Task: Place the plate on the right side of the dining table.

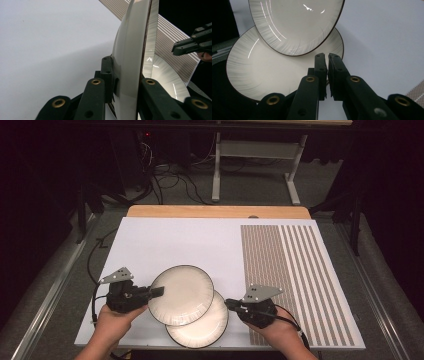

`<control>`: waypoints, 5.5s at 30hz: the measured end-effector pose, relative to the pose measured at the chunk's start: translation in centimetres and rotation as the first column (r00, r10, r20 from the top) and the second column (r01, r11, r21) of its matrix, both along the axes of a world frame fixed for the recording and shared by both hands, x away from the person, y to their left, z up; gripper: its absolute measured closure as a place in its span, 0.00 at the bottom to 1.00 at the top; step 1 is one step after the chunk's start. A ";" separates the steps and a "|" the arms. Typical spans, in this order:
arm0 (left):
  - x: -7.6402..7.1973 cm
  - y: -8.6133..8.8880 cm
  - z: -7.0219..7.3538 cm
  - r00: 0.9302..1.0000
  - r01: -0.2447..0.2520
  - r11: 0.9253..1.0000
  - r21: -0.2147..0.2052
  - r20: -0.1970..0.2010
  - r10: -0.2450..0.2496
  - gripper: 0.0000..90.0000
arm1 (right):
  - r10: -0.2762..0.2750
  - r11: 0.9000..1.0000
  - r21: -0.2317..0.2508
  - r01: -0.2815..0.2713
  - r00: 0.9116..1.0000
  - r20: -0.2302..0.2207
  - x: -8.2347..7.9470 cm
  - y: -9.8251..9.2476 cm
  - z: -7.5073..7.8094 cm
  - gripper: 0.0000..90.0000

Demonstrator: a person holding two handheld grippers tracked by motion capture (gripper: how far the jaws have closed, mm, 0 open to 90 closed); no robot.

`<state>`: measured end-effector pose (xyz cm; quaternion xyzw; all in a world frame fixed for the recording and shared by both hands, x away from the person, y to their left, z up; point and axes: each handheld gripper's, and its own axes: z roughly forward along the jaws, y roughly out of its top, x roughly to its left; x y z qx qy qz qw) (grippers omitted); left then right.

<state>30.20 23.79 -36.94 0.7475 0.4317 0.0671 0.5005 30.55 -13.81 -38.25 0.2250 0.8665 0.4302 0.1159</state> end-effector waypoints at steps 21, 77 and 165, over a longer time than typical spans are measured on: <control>-0.9 -0.1 -0.5 0.977 -0.028 0.999 0.025 0.212 0.022 0.89 | -0.213 0.966 0.167 0.199 0.974 0.071 0.4 -6.8 2.6 0.53; -1.6 -0.2 -0.5 0.957 0.013 0.997 0.082 0.286 -0.036 0.88 | -0.158 0.972 0.191 0.140 0.984 0.079 2.9 0.7 1.0 0.17; 4.0 -16.6 3.8 0.959 0.181 0.982 0.051 0.211 -0.188 0.88 | -0.318 0.904 0.303 0.303 0.948 0.000 2.4 -11.6 3.7 0.94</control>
